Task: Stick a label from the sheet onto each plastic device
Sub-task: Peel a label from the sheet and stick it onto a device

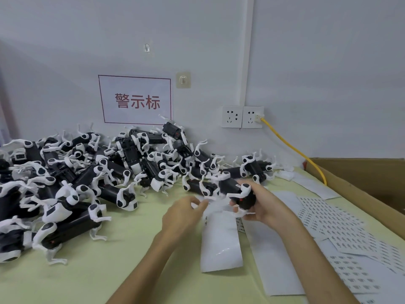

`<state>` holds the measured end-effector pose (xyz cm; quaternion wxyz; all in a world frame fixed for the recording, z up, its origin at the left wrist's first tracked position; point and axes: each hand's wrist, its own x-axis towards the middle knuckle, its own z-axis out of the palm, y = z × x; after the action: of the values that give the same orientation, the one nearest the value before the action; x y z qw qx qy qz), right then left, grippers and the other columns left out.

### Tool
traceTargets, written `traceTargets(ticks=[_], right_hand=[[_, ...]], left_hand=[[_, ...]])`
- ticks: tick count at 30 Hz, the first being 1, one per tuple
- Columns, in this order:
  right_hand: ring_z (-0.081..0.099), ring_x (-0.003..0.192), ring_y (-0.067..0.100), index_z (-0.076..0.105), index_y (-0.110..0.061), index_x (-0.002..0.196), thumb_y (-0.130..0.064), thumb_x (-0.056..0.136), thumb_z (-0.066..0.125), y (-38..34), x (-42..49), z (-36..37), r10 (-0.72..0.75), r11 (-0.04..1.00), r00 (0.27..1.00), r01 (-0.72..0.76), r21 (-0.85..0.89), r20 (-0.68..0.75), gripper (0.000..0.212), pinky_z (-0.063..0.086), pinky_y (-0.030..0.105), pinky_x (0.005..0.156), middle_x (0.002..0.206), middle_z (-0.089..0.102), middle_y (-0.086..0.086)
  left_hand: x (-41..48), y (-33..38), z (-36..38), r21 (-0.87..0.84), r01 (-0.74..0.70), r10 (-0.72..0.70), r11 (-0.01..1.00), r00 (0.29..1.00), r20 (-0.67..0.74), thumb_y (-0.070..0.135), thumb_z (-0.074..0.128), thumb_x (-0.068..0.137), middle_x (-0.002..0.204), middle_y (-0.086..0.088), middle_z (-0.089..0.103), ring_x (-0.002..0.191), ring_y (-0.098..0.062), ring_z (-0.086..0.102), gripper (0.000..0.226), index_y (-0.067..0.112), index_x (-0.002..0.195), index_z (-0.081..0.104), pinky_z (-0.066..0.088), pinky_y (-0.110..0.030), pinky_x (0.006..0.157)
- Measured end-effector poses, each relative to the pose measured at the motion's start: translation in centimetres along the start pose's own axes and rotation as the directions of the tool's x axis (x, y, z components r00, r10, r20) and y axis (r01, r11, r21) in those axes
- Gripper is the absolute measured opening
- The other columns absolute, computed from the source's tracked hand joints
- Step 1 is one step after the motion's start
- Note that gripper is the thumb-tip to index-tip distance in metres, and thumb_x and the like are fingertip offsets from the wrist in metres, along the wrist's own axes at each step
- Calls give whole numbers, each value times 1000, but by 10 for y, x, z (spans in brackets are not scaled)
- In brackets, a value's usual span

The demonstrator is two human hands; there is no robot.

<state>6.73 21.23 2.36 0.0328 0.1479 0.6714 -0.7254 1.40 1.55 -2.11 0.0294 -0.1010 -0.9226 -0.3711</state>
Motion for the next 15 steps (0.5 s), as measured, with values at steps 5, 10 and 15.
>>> traceTargets(ticks=[5, 10, 15], right_hand=[[66, 63, 18, 62, -24, 61, -26, 94, 50, -14, -1, -42, -257, 781, 959, 277, 559, -117, 35, 51, 23, 55, 83, 70, 6], [60, 122, 18, 48, -25, 131, -50, 104, 31, -3, -4, -93, -358, 285, 772, 625, 727, -524, 40, 41, 40, 105, 133, 60, -3], [68, 110, 23, 50, -22, 130, -34, 105, 41, -5, 8, -58, -322, 637, 834, 541, 550, -448, 29, 49, 34, 93, 131, 63, 1]], left_hand=[[1, 0, 5, 28, -32, 28, 999, 994, 109, 65, 54, 93, 74, 18, 64, 84, -6, 63, 49, 29, 126, 59, 46, -31, 82], [5, 2, 4, -198, 12, 37, 980, 970, 241, 36, 72, 91, 80, 8, 67, 64, -5, 59, 43, 22, 130, 57, 46, -21, 65], [5, 3, 1, -423, 27, 71, 906, 974, 214, -1, 62, 92, 79, -1, 65, 54, -8, 58, 40, 15, 129, 57, 43, -12, 51]])
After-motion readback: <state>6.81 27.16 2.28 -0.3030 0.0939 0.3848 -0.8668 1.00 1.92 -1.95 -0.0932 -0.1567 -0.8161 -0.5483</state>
